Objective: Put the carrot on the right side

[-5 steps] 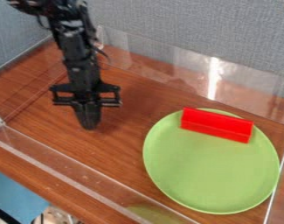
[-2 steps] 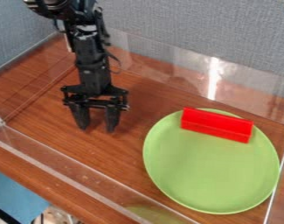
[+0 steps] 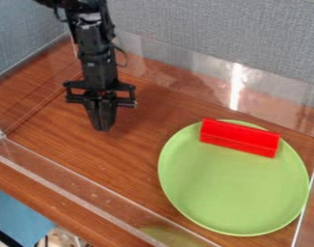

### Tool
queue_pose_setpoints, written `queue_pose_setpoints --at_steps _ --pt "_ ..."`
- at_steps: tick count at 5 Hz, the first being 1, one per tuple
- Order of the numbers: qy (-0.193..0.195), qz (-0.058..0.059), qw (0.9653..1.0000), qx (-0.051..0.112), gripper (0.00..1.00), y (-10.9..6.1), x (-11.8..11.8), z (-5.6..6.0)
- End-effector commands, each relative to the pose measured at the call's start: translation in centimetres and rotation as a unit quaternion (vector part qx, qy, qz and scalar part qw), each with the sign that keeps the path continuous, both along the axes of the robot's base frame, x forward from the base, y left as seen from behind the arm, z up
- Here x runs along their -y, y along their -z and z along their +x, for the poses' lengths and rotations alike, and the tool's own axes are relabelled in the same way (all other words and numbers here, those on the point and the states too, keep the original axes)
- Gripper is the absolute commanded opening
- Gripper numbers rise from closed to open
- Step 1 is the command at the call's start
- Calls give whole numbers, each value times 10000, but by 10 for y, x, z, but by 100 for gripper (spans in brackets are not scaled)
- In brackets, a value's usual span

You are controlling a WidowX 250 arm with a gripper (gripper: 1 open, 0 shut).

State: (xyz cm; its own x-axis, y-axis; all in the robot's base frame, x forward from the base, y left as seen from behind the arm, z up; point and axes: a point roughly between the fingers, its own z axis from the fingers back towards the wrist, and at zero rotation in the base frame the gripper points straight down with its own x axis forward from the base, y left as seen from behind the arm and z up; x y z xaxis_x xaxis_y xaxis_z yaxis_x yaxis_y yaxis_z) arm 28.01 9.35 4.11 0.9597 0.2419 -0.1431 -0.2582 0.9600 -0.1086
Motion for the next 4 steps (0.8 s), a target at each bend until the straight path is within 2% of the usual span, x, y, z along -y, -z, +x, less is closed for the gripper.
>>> queue_pose_setpoints --at_steps 1,2,3,4 --pt "-362 -13 9992 171 100 4 4 1" --pt "-782 -45 9968 154 0 9 11 -10" --pt "-1088 83 9939 159 0 9 15 -18" --pt "-1060 173 9941 145 0 8 8 -23"
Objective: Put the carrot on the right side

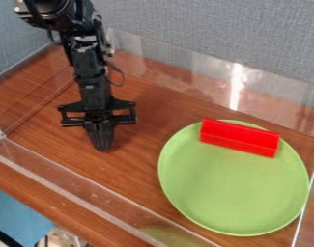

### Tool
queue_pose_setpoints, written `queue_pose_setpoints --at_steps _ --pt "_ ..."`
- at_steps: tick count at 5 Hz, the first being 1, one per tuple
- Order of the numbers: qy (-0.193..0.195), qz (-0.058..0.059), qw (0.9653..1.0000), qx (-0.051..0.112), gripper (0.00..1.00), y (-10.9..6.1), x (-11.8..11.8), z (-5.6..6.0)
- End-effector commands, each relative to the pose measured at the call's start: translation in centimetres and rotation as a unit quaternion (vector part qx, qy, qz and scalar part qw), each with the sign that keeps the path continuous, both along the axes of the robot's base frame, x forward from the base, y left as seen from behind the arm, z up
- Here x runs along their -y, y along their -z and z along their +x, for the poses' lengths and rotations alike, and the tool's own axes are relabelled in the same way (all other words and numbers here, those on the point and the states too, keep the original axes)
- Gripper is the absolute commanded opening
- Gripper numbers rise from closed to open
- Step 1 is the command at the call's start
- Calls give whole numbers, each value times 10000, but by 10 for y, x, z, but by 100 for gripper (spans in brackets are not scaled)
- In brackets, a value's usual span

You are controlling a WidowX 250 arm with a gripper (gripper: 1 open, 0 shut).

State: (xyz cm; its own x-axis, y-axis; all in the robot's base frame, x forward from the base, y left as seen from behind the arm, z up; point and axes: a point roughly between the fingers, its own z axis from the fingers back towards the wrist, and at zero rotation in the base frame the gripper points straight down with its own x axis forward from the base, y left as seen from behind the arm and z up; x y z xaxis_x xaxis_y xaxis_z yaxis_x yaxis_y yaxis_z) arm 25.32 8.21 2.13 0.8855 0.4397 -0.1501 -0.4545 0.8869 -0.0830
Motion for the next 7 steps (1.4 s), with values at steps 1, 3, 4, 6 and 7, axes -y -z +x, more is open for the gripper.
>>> queue_pose_setpoints --at_steps 1,3,4,6,7 --pt "57 190 9996 203 100 -13 -11 0" --pt "339 316 9981 396 0 -40 13 13" --pt "461 346 9972 482 100 -53 22 20" --pt "817 271 9949 529 100 -38 32 18" --pt "759 250 9954 531 100 -41 43 16"
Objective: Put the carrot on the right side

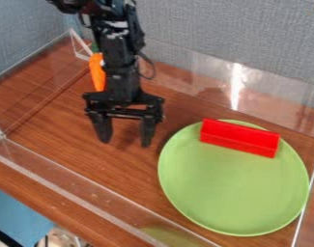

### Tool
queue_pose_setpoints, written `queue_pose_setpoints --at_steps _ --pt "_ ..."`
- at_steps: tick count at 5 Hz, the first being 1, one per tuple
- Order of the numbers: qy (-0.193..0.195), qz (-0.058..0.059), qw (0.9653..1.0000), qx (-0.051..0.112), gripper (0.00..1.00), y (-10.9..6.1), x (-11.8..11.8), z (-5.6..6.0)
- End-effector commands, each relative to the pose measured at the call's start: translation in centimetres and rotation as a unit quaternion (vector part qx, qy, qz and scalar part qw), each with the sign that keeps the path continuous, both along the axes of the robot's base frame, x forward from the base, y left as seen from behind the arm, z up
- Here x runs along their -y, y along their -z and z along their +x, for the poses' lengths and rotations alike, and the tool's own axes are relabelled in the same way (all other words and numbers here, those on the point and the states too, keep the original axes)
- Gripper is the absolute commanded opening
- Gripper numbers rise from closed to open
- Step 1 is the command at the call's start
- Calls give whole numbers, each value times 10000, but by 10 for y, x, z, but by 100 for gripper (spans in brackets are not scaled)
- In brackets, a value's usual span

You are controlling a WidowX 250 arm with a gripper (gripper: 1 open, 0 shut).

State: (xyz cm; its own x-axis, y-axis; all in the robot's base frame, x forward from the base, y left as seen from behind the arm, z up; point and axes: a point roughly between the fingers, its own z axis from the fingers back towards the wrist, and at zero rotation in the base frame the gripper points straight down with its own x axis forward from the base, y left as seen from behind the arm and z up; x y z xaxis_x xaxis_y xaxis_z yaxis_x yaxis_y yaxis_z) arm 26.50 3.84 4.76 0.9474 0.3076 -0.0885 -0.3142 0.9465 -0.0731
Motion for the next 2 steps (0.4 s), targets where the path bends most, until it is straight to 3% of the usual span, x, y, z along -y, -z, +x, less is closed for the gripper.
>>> queue_pose_setpoints --at_steps 1,2 --pt "-49 36 9996 289 100 -19 10 3" --pt "-112 22 9995 310 100 -25 20 2"
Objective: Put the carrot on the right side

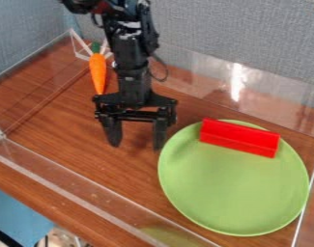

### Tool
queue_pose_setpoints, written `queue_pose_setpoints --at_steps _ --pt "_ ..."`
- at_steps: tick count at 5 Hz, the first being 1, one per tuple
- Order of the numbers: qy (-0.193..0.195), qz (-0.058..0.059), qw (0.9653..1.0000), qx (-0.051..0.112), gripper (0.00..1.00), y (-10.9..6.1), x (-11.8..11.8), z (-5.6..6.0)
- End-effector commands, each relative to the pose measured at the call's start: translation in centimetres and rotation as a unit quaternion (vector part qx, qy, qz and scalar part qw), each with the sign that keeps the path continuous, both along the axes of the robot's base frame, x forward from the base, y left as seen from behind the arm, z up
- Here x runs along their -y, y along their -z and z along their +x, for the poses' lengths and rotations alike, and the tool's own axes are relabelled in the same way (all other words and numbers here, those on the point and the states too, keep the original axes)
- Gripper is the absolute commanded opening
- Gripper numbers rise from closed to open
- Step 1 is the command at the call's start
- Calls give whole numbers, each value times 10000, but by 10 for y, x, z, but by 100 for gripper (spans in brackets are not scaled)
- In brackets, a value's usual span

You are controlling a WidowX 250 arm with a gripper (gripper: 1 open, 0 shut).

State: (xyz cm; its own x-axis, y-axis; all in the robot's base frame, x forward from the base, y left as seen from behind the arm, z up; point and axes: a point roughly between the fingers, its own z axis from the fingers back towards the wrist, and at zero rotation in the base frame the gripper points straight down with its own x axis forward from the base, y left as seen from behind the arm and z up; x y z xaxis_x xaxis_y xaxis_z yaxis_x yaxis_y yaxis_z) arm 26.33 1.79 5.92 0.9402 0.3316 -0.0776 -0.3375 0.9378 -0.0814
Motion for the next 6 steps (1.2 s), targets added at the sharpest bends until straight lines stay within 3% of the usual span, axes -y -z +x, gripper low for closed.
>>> queue_pose_setpoints --at_steps 1,2,3,4,5,6 --pt "-108 36 9996 257 100 -8 1 5" --pt "-224 20 9994 247 100 0 4 6" --pt "-387 7 9990 231 100 6 -10 2" --pt "-549 -4 9983 217 0 10 -25 -2" --pt "-575 -13 9979 286 100 2 -28 -1" --pt "-552 44 9980 293 100 -4 -31 1"
